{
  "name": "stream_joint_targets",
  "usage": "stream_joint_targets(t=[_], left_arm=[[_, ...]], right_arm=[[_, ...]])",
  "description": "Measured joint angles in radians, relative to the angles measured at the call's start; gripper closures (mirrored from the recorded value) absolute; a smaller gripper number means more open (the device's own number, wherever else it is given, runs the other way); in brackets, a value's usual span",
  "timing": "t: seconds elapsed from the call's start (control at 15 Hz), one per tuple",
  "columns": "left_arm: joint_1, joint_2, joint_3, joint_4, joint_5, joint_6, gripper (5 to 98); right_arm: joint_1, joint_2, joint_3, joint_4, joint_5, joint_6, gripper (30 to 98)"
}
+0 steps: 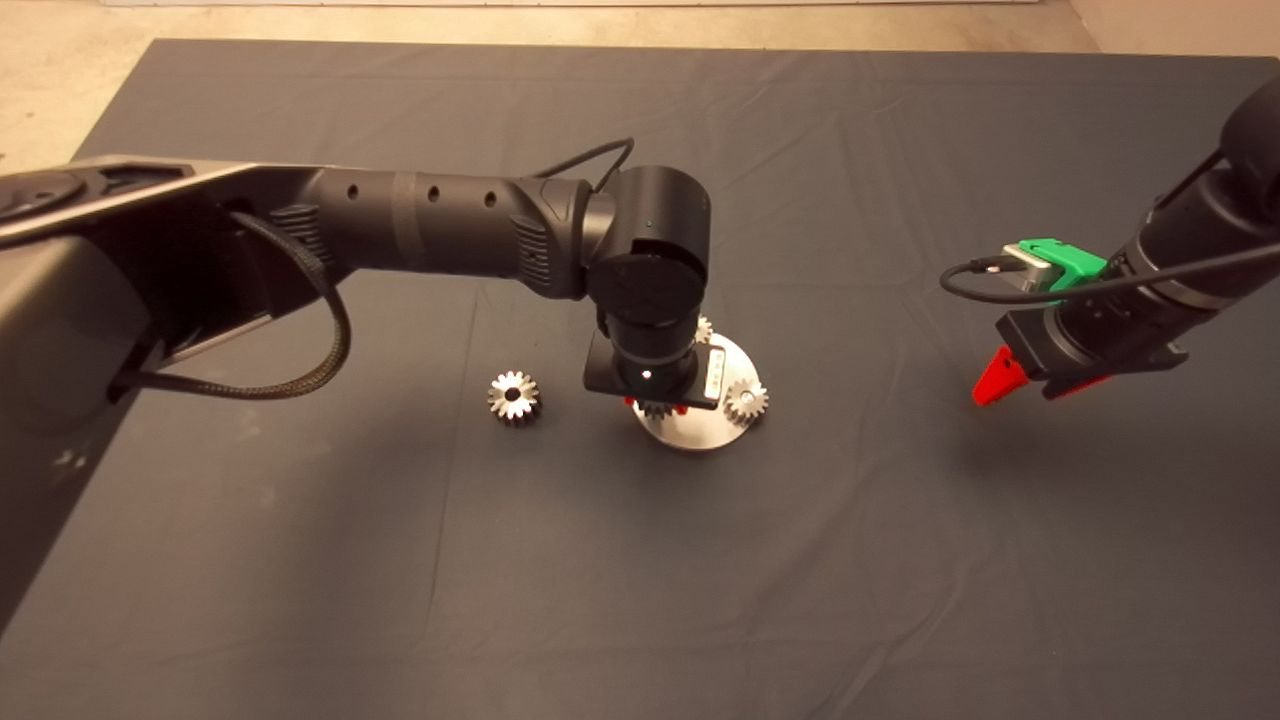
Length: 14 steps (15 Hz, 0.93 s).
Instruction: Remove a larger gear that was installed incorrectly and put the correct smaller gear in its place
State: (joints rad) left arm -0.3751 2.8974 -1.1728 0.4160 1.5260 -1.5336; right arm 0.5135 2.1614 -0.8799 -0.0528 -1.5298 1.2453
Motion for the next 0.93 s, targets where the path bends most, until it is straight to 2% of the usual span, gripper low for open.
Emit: stream_joint_targets(t=[0.73,0.93], left_arm=[[0.003,-0.005,0.013,0.001,0.0,-0.022,79.4],[0.025,-0.005,0.013,0.003,0.0,-0.023,79.4]], right_arm=[[0.005,0.022,-0.013,0.0,0.0,-0.002,69.4],[0.011,0.022,-0.007,0.0,0.0,0.001,69.4]])
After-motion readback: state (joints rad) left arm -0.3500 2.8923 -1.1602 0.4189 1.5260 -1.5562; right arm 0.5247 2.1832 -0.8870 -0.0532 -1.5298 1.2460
